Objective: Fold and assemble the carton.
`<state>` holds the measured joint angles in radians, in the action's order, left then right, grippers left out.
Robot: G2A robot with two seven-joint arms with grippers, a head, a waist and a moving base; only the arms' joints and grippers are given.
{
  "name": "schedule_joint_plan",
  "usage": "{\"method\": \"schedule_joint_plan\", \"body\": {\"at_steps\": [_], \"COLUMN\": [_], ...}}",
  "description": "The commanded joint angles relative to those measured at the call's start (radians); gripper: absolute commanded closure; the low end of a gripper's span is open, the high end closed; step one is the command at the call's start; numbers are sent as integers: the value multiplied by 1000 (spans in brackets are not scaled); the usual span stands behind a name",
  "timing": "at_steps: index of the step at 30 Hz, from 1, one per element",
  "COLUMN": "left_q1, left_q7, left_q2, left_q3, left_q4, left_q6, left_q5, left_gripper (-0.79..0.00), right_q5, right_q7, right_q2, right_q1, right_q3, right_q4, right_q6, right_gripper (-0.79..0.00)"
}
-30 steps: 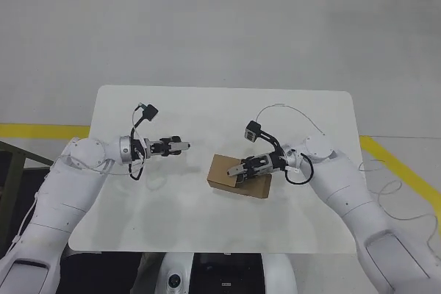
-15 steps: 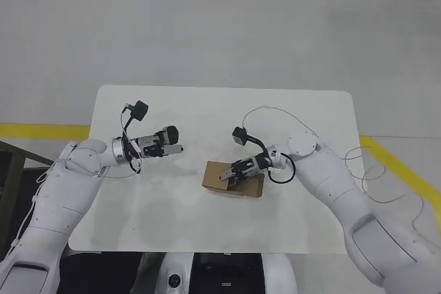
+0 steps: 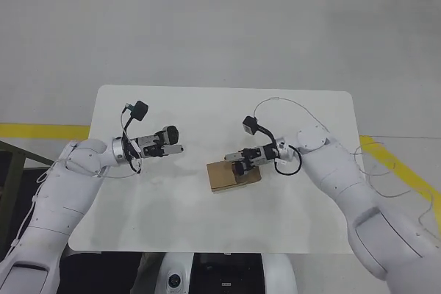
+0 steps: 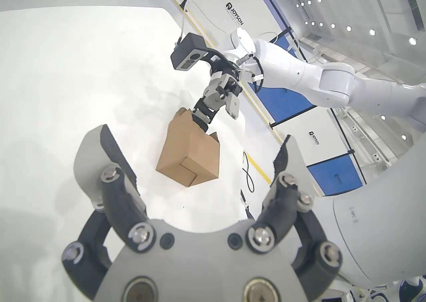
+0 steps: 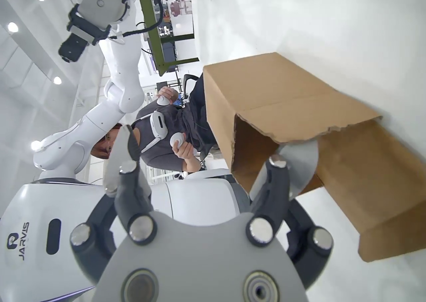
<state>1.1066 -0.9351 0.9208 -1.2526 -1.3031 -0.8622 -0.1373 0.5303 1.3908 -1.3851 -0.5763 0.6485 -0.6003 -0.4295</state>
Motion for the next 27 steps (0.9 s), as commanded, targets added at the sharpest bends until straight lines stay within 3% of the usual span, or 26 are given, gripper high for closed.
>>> {"method": "schedule_joint_plan", "body": {"at_steps": [1, 6, 11, 19, 27], "left_q1": [0, 2, 42, 112, 136], "left_q7": [0, 8, 146, 500, 1017], "left_q2": [0, 0, 3, 25, 37], "left_q3": [0, 0, -9, -23, 24], "left_q4": [0, -6, -81, -140, -185], "left_q6": [0, 5, -46, -150, -150], "left_q5": [0, 18, 259, 702, 1221], "left_gripper": [-785, -785, -785, -785, -785], "right_q5": [1, 3, 3, -12, -2], "right_q7": [-9, -46, -59, -85, -140], "right_q2": [18, 72, 125, 188, 230], "right_q1": [-19, -94, -182, -322, -465], "right_q3": [19, 87, 170, 301, 421], "right_q4": [-36, -166, -299, -494, -673], "right_q6": [-9, -45, -59, -59, -43], "right_gripper": [-785, -785, -785, -785, -785]}}
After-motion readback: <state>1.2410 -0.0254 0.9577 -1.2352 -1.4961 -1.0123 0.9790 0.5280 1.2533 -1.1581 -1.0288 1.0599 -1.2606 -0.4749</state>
